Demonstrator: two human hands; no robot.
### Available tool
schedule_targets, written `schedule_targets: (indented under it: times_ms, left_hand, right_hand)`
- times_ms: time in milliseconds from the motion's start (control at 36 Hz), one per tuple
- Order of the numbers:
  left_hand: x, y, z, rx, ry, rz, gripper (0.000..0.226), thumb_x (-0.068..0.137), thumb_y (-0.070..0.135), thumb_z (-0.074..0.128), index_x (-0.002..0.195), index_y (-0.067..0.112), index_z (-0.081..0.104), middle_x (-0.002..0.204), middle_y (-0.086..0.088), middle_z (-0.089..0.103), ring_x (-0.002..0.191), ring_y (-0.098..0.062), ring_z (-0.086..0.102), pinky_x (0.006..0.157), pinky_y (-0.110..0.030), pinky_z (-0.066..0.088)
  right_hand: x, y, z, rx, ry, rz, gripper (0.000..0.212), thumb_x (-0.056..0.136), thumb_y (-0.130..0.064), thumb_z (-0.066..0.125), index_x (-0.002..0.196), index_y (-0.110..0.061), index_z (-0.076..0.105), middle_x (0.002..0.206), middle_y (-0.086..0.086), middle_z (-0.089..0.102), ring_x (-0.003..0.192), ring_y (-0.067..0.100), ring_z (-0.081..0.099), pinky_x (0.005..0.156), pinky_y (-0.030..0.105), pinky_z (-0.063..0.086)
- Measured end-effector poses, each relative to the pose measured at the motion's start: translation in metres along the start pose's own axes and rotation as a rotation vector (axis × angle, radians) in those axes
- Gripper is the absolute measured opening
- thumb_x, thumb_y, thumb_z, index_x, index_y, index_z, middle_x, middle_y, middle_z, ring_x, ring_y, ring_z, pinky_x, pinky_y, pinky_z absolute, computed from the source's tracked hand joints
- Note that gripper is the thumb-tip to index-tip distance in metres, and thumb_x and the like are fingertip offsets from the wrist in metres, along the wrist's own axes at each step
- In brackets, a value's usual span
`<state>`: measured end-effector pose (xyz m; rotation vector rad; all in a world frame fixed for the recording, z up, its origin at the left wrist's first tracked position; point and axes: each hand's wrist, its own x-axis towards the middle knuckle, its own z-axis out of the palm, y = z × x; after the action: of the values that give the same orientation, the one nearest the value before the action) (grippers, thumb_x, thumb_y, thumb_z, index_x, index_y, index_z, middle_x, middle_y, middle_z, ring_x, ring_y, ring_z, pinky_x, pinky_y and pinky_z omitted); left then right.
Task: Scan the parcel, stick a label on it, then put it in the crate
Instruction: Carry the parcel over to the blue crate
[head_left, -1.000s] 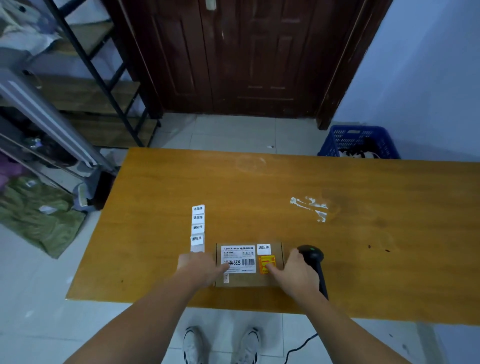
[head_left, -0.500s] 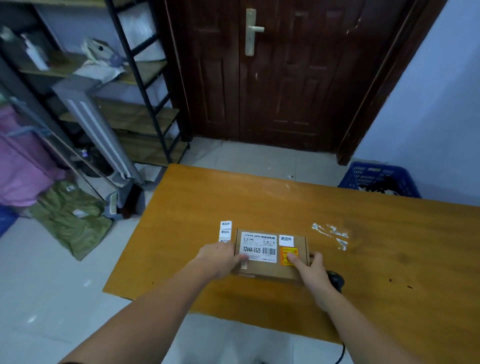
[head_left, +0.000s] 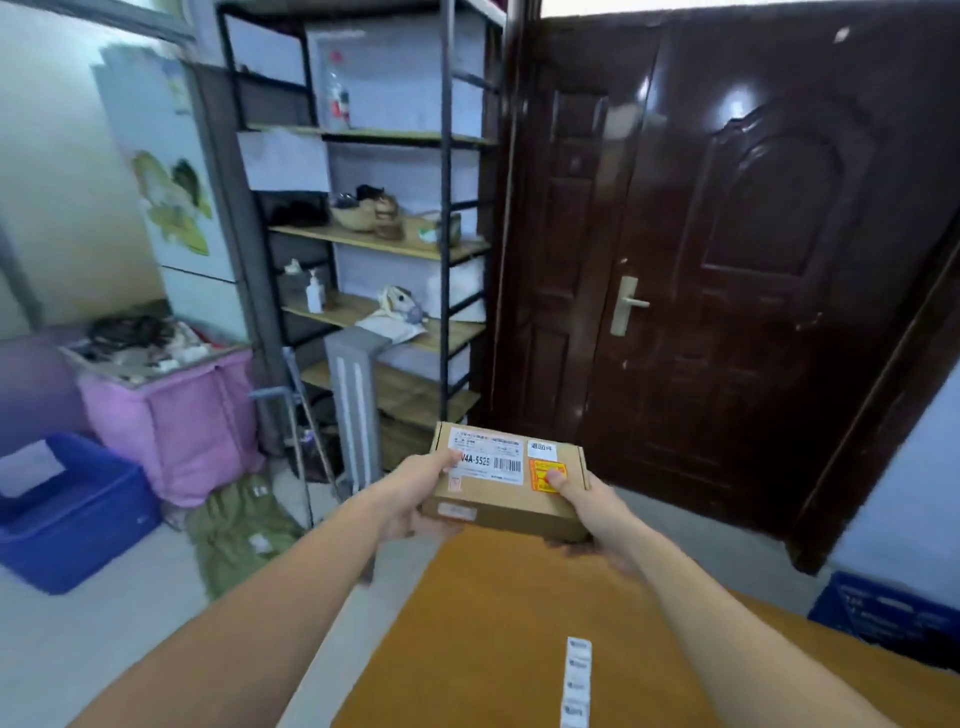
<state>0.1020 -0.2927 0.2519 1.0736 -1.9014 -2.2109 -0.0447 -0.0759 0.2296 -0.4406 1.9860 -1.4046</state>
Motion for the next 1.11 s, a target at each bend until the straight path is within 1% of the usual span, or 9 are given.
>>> schedule_targets:
  times_ms: [194,278,361,500,694,806,917,1056,1111]
  left_hand:
    - [-0.063,0.010,-0.166,-0.129,0.350,0.179,0.055,0.096,0.048,0.069,0.128,0.006,0.054,0.095,-0.012,0.082,0.073,-0.031,0.080,0.054,-0.047,0.065]
    - [-0.096,0.003,-0.229,-0.159,0.518,0.249,0.051,0.098,0.046,0.068,0.133,0.027,0.035,0.111,-0.010,0.076,0.080,-0.032,0.080,0.055,-0.048,0.065]
    - [-0.121,-0.008,-0.285,-0.169,0.607,0.299,0.035,0.103,0.044,0.059,0.132,0.031,0.045,0.107,-0.004,0.079,0.081,-0.028,0.081,0.061,-0.051,0.066]
    - [-0.145,-0.031,-0.362,-0.200,0.780,0.278,0.022,0.103,0.047,0.059,0.123,0.038,0.062,0.093,0.003,0.083,0.075,-0.021,0.081,0.056,-0.038,0.063]
    - [-0.138,-0.035,-0.447,-0.235,0.869,0.220,0.019,0.103,0.049,0.058,0.116,0.037,0.064,0.094,0.001,0.083,0.081,-0.024,0.081,0.068,-0.050,0.067]
    - [-0.125,-0.025,-0.492,-0.197,0.921,0.279,0.019,0.104,0.047,0.057,0.120,0.039,0.063,0.090,0.009,0.083,0.077,-0.020,0.081,0.055,-0.039,0.064]
    - [-0.120,-0.013,-0.539,-0.195,0.976,0.291,0.016,0.103,0.049,0.057,0.116,0.042,0.063,0.091,0.009,0.082,0.077,-0.021,0.081,0.061,-0.044,0.066]
    - [-0.119,-0.011,-0.600,-0.199,1.035,0.307,0.012,0.103,0.051,0.056,0.112,0.046,0.061,0.089,0.012,0.081,0.075,-0.020,0.081,0.057,-0.042,0.065]
    - [-0.121,-0.015,-0.623,-0.217,1.054,0.298,0.011,0.103,0.051,0.056,0.112,0.047,0.060,0.088,0.012,0.081,0.075,-0.019,0.080,0.054,-0.039,0.064]
  right_hand:
    - [0.030,-0.095,0.166,-0.032,-0.203,-0.156,0.029,0.091,-0.054,0.068,0.113,-0.036,0.066,0.094,0.005,0.081,0.070,0.029,0.078,0.055,0.041,0.062]
    - [0.039,-0.121,0.241,-0.064,-0.333,-0.188,0.031,0.093,-0.054,0.066,0.116,-0.034,0.063,0.087,0.002,0.082,0.063,0.025,0.077,0.055,0.041,0.062]
    - [0.046,-0.141,0.312,-0.058,-0.394,-0.190,0.033,0.095,-0.056,0.063,0.118,-0.032,0.061,0.095,0.007,0.082,0.072,0.031,0.079,0.052,0.038,0.060]
    - [0.060,-0.163,0.411,-0.093,-0.486,-0.188,0.028,0.099,-0.061,0.049,0.107,-0.037,0.060,0.078,0.001,0.081,0.067,0.031,0.080,0.050,0.033,0.058]
    - [0.089,-0.188,0.503,-0.167,-0.570,-0.229,0.023,0.102,-0.053,0.050,0.111,-0.035,0.061,0.088,0.011,0.081,0.074,0.044,0.078,0.039,0.024,0.043]
    - [0.122,-0.213,0.549,-0.132,-0.625,-0.236,0.028,0.104,-0.048,0.052,0.122,-0.029,0.060,0.106,0.014,0.077,0.071,0.032,0.075,0.036,0.021,0.046]
    - [0.151,-0.243,0.601,-0.163,-0.675,-0.278,0.020,0.102,-0.049,0.054,0.107,-0.032,0.063,0.091,0.007,0.080,0.062,0.023,0.077,0.036,0.023,0.046]
    - [0.177,-0.268,0.672,-0.180,-0.789,-0.345,0.032,0.095,-0.057,0.062,0.108,-0.028,0.064,0.079,0.004,0.081,0.066,0.039,0.078,0.065,0.048,0.050]
    - [0.183,-0.274,0.699,-0.215,-0.831,-0.346,0.042,0.089,-0.063,0.065,0.111,-0.027,0.064,0.080,0.006,0.081,0.065,0.039,0.078,0.061,0.045,0.048]
